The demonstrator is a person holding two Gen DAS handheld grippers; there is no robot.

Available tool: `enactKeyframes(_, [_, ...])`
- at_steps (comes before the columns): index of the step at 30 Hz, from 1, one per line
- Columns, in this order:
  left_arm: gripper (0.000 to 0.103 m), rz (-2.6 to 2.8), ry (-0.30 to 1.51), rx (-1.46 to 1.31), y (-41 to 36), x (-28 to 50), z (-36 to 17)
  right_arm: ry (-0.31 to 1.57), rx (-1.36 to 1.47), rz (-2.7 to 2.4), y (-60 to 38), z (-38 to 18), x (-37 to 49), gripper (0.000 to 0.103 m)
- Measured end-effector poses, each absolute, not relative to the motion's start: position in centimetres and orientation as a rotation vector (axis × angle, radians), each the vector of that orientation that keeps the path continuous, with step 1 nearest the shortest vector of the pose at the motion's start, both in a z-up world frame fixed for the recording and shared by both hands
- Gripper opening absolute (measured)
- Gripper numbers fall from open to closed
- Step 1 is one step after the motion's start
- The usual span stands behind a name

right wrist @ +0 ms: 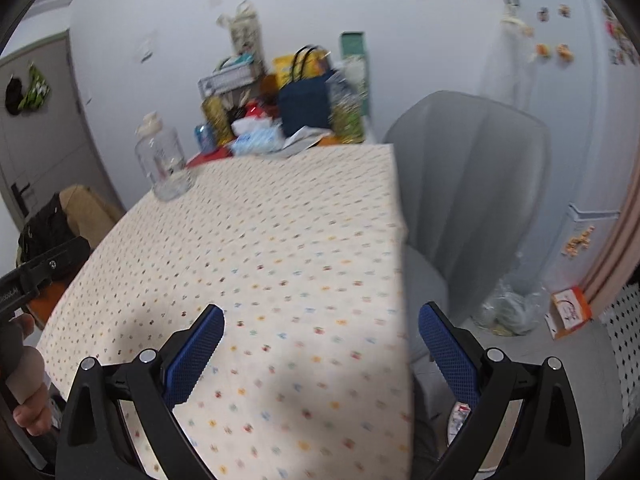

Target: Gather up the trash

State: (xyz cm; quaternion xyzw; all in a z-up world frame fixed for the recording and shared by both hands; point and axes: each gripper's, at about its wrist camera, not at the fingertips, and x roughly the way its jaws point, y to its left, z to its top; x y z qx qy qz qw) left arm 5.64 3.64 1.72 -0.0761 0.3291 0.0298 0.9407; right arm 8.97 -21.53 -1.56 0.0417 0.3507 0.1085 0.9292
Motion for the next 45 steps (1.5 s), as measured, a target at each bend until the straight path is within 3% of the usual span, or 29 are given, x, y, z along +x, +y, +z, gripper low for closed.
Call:
enactKeyframes(9, [0.097,0.260,0.785,-0.226,9.1,10.4,-5.1,0.851,0.004,0.266,-14.9,-7.1,15.6,0.095])
enactKeyframes(20, [0.097,0.392,0.930,-0.104,8.3,15.1,-10.9,0.930,-0.072,0.235,-12.7,-10.9,17.6,0.095])
enactKeyframes(45, [0.098,0.374,0.931,-0.175,9.0,15.2,-11.7,0.925,-0.060,0.205,-12.5,-11.0,17.0,0.096])
